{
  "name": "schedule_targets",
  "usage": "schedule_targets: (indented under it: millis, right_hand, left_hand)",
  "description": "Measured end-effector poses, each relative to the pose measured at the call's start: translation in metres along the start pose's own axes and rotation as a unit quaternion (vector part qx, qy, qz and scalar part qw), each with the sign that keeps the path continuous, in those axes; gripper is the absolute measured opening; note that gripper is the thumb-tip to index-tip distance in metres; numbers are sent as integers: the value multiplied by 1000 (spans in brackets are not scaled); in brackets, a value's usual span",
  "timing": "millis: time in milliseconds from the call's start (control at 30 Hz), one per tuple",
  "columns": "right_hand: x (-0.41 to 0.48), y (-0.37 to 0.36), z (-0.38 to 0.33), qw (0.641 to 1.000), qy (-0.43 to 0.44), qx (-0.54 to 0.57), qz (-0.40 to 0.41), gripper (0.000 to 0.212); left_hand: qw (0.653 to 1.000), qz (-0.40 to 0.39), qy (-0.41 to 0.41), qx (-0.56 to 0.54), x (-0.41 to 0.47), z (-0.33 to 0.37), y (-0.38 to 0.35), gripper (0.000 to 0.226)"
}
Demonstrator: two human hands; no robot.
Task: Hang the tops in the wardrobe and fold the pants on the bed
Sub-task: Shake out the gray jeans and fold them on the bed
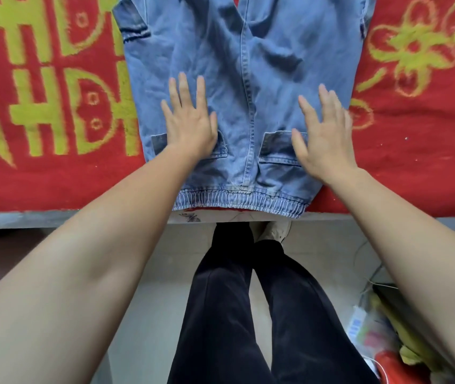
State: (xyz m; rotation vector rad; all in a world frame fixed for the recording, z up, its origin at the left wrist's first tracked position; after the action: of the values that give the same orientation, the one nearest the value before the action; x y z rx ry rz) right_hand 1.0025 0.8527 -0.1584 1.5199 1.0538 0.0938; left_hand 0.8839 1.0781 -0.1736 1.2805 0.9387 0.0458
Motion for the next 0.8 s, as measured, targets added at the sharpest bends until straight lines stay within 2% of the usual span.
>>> schedule_targets:
  millis: [100, 200, 367, 433, 533, 633, 700, 767, 800]
  right_hand:
    - [17, -4, -1, 1000, -13, -9, -14, 77]
    - [39, 5, -5, 999, -9, -1, 36, 73]
    - [98, 19, -17, 995, 20, -75, 61, 76]
    - [120, 20, -16, 993, 0, -108, 39, 84]
    - [143, 13, -4, 988, -61, -134, -51, 103]
    - [150, 10, -4, 987, -71, -130, -60, 107]
    - [143, 14, 0, 992, -46, -120, -10, 103]
    - [139, 17, 17, 992, -35, -119, 23, 96]
    - [139, 17, 25, 992, -39, -116, 14, 95]
  left_hand:
    - [1000, 12, 0, -12, 24, -1, 3, 71]
    - [1000, -1, 8, -15, 46, -6, 6, 72]
    - [986, -77, 113, -96, 71, -69, -13, 79]
    - [986, -86, 109, -90, 73, -80, -17, 80]
    - [991, -60, 110, -55, 73, -71, -14, 81]
    - [996, 55, 63, -35, 70, -47, 2, 75]
    - [989, 140, -16, -39, 73, -26, 16, 67]
    - [984, 151, -89, 4, 88, -8, 26, 62]
    - [989, 109, -101, 22, 98, -4, 28, 63]
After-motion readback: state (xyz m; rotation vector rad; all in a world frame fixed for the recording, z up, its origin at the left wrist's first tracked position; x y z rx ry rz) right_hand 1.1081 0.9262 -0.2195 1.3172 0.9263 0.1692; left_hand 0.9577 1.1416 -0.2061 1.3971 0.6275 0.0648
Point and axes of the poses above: each hand's wrist, its own x-axis towards the middle knuckle, its own y-axis out of the back of the hand, z = x × y, the point moved 3 cm from there along x, towards the middle knuckle, and after that the axes turned 13 degrees about -z, right-handed, at the moved point
